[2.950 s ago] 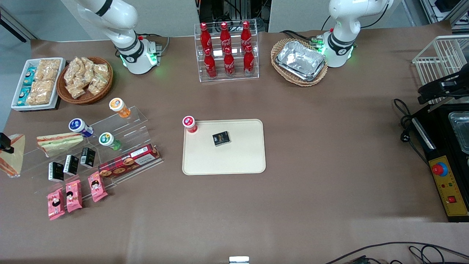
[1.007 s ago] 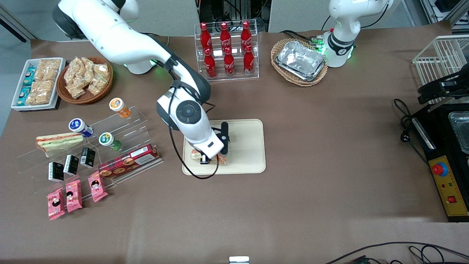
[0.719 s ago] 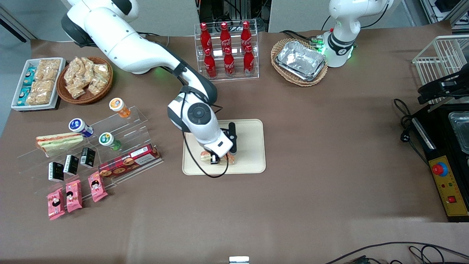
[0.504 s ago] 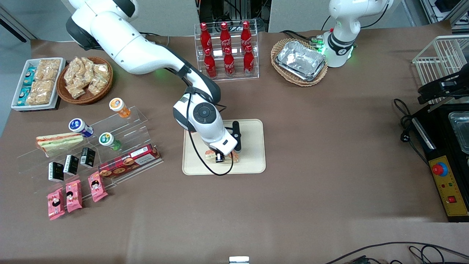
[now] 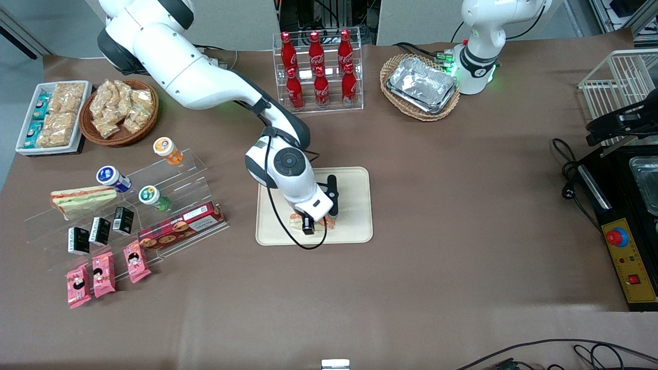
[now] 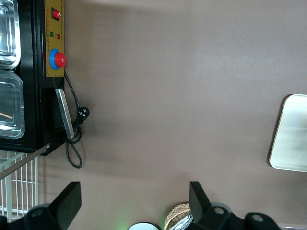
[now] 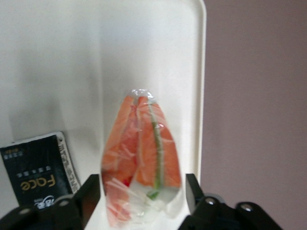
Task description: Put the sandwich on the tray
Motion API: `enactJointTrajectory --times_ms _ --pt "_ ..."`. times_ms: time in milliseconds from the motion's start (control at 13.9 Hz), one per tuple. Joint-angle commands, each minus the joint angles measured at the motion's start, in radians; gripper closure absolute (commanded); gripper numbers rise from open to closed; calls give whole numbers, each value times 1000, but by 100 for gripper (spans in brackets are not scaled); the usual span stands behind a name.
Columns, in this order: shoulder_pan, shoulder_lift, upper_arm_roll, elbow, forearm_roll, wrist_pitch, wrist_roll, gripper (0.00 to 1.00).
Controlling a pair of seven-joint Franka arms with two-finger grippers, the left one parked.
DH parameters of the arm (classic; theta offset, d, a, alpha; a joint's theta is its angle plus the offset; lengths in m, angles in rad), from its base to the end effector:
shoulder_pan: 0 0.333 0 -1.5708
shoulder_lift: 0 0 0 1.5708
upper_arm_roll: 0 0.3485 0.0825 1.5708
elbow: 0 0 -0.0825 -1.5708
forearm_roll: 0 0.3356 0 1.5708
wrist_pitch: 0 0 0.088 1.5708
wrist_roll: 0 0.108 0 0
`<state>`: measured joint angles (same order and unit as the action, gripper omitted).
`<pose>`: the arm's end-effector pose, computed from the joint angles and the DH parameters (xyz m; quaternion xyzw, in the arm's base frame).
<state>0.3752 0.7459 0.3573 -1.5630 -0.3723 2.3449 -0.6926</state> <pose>0.5533 0.4211 0.2867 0.7043 0.7080 0.0478 0.0195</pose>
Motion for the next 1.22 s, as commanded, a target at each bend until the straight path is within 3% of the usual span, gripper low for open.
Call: enactJointTrajectory --times_ms 0,144,288,576,1007,1151 --pt "-5 -46 2 15 -4 -2 54 1" --pt "-44 -114 6 12 16 -33 93 1" --pt "-52 -213 -1 14 105 -128 97 1" --pt "-191 -396 0 14 251 -330 180 0" --pt "-455 -571 0 14 272 -533 318 0" --pt "-525 -603 -1 18 332 -565 453 0"
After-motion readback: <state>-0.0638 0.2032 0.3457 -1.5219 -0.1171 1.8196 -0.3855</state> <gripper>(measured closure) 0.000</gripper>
